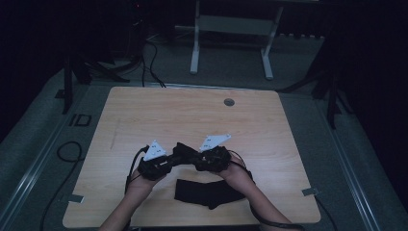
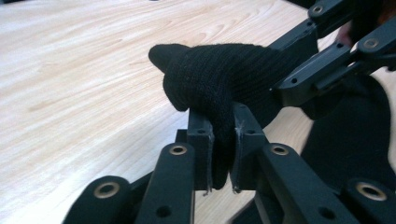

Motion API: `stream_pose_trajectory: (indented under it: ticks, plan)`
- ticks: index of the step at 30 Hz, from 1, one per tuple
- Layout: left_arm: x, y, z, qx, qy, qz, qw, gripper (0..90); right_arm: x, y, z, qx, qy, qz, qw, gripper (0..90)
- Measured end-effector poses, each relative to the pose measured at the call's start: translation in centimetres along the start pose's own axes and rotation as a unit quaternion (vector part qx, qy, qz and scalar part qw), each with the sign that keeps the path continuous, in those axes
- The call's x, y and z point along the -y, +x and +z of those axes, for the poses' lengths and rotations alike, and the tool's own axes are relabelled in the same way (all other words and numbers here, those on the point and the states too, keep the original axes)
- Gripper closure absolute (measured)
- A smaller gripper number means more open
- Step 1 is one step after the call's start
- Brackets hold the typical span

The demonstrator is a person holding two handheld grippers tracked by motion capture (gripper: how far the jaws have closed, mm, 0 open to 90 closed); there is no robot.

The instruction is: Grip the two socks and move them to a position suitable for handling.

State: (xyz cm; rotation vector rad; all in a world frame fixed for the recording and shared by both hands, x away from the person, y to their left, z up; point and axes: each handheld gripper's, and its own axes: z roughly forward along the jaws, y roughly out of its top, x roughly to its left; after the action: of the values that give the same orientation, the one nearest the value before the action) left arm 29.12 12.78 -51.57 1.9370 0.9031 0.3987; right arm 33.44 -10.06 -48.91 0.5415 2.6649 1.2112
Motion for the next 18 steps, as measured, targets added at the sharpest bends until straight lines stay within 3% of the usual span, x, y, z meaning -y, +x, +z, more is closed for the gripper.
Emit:
stream_pose_trajectory:
  ticks: [2, 3, 4, 7, 9, 15, 16, 18]
  plan:
    - [0.0, -0.1, 0.0, -0.004, 0.003, 0.003, 1.0000, 82.6, 0.0, 0.0, 0.0, -0.001, -0.001, 0.001, 1.0000, 74.2]
    - [-0.1, -0.4, 0.1, -0.019, 0.010, 0.019, 0.9996, 82.6, 0.0, 0.1, 0.0, -0.001, 0.000, 0.002, 1.0000, 74.1]
    - [-0.2, -0.5, 0.1, -0.023, 0.012, 0.018, 0.9995, 83.4, 0.0, 0.3, 0.1, 0.002, 0.001, 0.001, 1.0000, 73.6]
    - [-0.3, -0.5, -0.1, -0.022, 0.008, 0.018, 0.9996, 84.0, 0.0, 0.1, 0.2, 0.007, -0.001, 0.006, 1.0000, 69.6]
    - [-0.5, -0.5, -0.3, -0.026, 0.008, 0.020, 0.9994, 84.1, 0.1, -0.3, 0.1, 0.002, -0.006, 0.019, 0.9998, 61.1]
    - [-0.7, -0.3, -0.9, -0.026, 0.003, 0.024, 0.9994, 84.2, 0.5, -1.5, -1.3, 0.016, -0.018, 0.037, 0.9990, 57.6]
    - [-0.7, -0.5, -1.0, -0.026, 0.013, 0.043, 0.9986, 84.2, 0.4, -2.1, -2.4, 0.027, -0.032, 0.048, 0.9980, 57.6]
    - [-0.7, -1.0, -0.9, -0.021, 0.020, 0.061, 0.9977, 84.1, 0.1, -2.5, -3.3, 0.029, -0.045, 0.055, 0.9970, 57.6]
